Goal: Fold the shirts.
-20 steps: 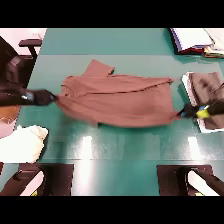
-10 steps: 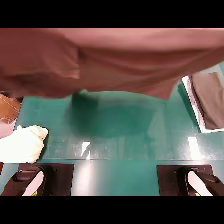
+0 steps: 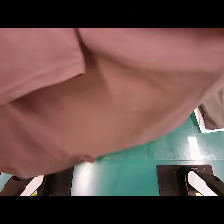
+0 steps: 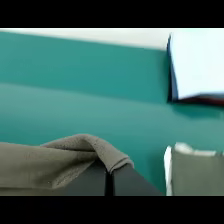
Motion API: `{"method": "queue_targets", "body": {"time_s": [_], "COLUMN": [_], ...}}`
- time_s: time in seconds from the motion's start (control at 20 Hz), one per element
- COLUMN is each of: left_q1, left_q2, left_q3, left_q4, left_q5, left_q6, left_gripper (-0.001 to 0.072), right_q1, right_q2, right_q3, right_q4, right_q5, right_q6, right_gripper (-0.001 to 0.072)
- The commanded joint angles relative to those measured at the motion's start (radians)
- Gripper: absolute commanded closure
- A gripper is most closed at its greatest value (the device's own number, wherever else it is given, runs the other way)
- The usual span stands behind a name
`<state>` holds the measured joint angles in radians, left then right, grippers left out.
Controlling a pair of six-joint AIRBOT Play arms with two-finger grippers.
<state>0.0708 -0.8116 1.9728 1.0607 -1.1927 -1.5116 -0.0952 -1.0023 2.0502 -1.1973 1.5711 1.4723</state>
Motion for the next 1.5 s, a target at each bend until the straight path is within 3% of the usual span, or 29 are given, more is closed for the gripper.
{"method": "queue_targets", "body": {"time_s": [0.0, 0.4, 0.5, 0.7, 0.8, 0.9, 1.05, 1.25, 1.3, 1.35, 1.4, 1.45], "left_q1": [0.0, 0.0, 0.0, 0.001, 0.001, -0.001, -0.021, -0.027, -0.026, -0.026, -0.026, -0.026], "left_q2": [-0.14, -0.666, -0.769, -0.845, -0.841, -0.841, -0.841, -0.841, -0.841, -0.841, -0.838, -0.827], "left_q3": [-0.137, -0.348, -0.348, -0.348, -0.341, -0.343, -0.412, -0.535, -0.554, -0.56, -0.56, -0.56], "left_q4": [0.01, -0.005, -0.046, -0.044, -0.035, -0.017, 0.101, 0.116, 0.125, 0.143, 0.145, 0.145], "left_q5": [-0.115, -0.105, -0.039, 0.119, 0.089, -0.045, -0.122, -0.115, -0.117, -0.124, -0.134, -0.135], "left_q6": [-0.003, 0.065, 0.133, 0.159, 0.159, 0.159, 0.156, 0.13, 0.109, 0.104, 0.103, 0.097], "left_gripper": [0.0684, 0.0683, 0.0684, 0.0683, 0.0683, 0.0684, 0.0684, 0.0681, 0.068, 0.0528, 0.0229, 0.021], "right_q1": [0.002, 0.065, 0.076, 0.072, 0.071, 0.074, 0.075, 0.075, 0.075, 0.075, 0.075, 0.068], "right_q2": [-0.093, -0.568, -0.668, -0.796, -0.816, -0.797, -0.719, -0.63, -0.617, -0.61, -0.61, -0.608], "right_q3": [-0.138, -0.329, -0.329, -0.246, -0.175, -0.174, -0.319, -0.542, -0.582, -0.608, -0.613, -0.612], "right_q4": [-0.009, -0.01, -0.008, 0.0, -0.002, -0.011, -0.011, -0.005, -0.002, 0.006, 0.019, 0.034], "right_q5": [0.064, 0.067, -0.016, -0.115, -0.098, -0.079, -0.109, -0.203, -0.217, -0.22, -0.213, -0.204], "right_q6": [0.032, 0.036, 0.009, -0.03, -0.039, -0.068, -0.068, -0.068, -0.067, -0.068, -0.068, -0.068], "right_gripper": [0.0699, 0.07, 0.0699, 0.0699, 0.0699, 0.0699, 0.0699, 0.0696, 0.0665, 0.0376, 0.0178, 0.0178]}}
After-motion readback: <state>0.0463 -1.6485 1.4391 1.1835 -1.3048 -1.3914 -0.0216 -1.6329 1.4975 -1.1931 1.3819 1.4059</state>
